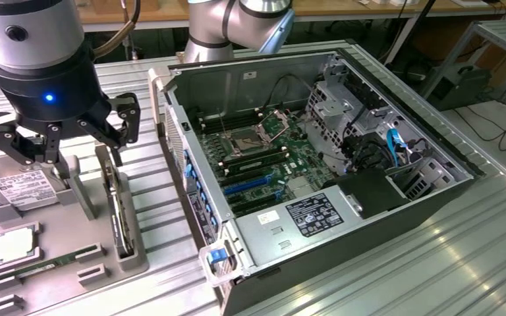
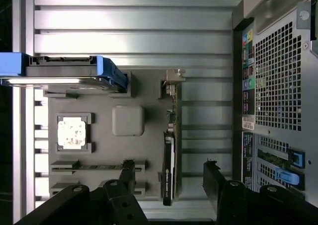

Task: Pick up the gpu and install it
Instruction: 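Pick up the gpu and move the gpu toward the slot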

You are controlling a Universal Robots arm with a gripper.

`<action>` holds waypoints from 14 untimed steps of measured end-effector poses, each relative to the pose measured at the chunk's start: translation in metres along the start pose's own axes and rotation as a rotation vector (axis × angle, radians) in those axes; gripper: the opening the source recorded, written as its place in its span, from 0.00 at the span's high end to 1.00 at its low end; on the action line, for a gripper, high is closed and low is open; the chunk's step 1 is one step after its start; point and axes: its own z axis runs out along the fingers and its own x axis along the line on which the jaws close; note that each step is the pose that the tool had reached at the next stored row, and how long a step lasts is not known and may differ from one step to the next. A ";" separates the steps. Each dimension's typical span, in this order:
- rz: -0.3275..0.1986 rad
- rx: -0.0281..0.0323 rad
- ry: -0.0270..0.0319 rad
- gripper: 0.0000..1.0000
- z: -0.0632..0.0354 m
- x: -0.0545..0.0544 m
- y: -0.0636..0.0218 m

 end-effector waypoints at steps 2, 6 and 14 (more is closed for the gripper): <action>0.000 0.0001 0.0002 0.34 0.0011 0.000 -0.0001; 0.000 0.0000 0.0006 0.34 0.0035 0.000 -0.0002; 0.000 0.0000 0.0026 0.34 0.0091 0.000 -0.0006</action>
